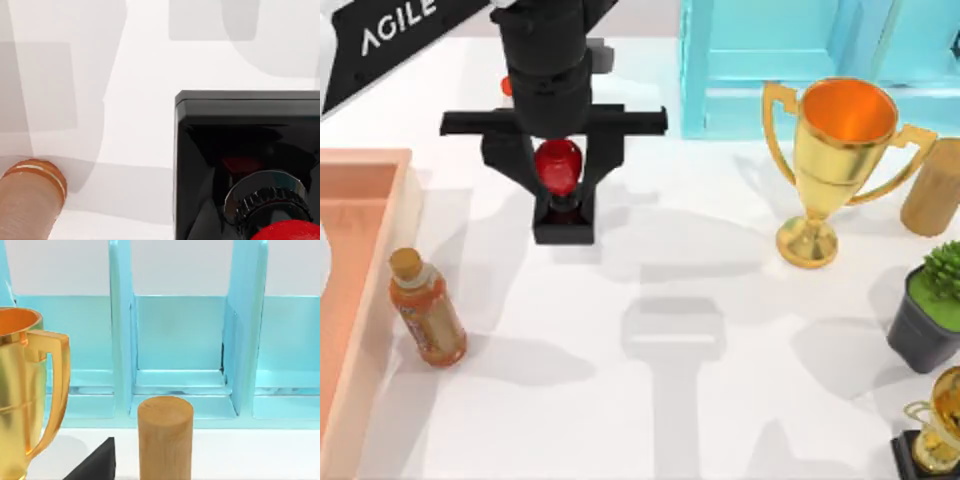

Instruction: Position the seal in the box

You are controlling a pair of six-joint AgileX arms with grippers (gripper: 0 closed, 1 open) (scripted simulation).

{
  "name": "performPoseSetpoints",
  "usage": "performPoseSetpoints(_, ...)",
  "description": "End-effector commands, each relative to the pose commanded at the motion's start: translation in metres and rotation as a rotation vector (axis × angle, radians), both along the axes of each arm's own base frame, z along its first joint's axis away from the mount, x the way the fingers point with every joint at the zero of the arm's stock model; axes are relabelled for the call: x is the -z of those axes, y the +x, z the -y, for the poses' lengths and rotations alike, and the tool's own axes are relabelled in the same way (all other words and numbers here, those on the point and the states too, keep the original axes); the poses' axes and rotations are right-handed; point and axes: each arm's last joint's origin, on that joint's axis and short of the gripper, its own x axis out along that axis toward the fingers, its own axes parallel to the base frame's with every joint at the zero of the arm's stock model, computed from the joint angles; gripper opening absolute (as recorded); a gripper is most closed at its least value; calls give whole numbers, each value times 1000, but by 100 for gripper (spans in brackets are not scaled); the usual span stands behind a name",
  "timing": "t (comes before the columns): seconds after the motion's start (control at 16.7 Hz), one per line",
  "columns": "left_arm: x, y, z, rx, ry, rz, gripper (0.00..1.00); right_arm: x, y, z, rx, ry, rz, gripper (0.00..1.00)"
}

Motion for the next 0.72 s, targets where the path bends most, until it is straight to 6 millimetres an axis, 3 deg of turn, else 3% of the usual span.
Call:
performPoseSetpoints(0.18, -7, 9, -41, -2, 1, -3, 0, 0, 0, 0, 0, 0, 0, 100)
performPoseSetpoints(0.42, -21, 14, -142, -5, 0, -7, 0, 0, 0, 0, 0, 0, 0, 100)
performPoseSetpoints(0.6, -31, -3, -224, -4, 0, -9, 0, 0, 0, 0, 0, 0, 0, 100)
performPoseSetpoints(0.72, -36, -21, -265, -1, 0, -6, 0, 0, 0, 0, 0, 0, 0, 100)
